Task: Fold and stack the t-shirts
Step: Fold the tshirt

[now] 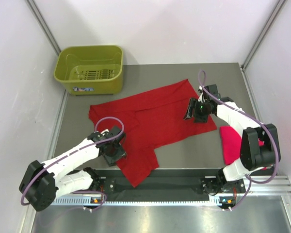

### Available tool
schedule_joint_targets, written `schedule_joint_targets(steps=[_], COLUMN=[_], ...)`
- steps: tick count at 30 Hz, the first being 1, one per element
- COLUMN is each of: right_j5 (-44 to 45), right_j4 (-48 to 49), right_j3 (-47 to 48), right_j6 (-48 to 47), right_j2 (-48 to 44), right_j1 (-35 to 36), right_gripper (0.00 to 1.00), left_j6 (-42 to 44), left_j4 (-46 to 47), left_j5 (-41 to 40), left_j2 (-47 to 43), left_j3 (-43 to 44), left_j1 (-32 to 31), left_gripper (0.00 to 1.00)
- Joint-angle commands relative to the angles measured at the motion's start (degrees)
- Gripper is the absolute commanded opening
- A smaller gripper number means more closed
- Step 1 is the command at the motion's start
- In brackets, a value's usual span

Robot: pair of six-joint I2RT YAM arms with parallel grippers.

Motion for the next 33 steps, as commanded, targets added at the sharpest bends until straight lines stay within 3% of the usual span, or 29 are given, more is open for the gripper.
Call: schedule_joint_targets(steps=[1, 12, 17, 27, 33], right_j5=[-0.1, -0.4, 0.1, 4.1, 4.4], right_j4=[3.4, 4.2, 4.3, 1.4, 2.8], right_j3=[-0.8, -5.1, -6.6, -11.6, -15.2], right_j6=[0.1, -0.1, 0.5, 5.4, 6.5], right_j2=[-5.4, -8.6, -9.7, -12.4, -12.4], right_j1=[0.0, -0.1, -0.2, -6.4, -12.7], right_gripper=[0.62, 0.62, 0.62, 0.59, 0.52], left_j6=[-5.4, -9.4, -11.0, -10.6, -6.7], left_j4=[0.2, 3.4, 7.9, 5.1, 5.8], left_j5=[1.9, 4.5, 5.0, 2.7, 1.5], left_j2=[-1.8, -3.8, -4.1, -8.3, -8.3], left_j3=[-3.1, -7.1, -9.9, -8.6, -5.9], left_j1=[-1.1, -2.5, -2.5, -2.6, -2.4], left_gripper=[0.57, 0.57, 0.51, 0.03, 0.0])
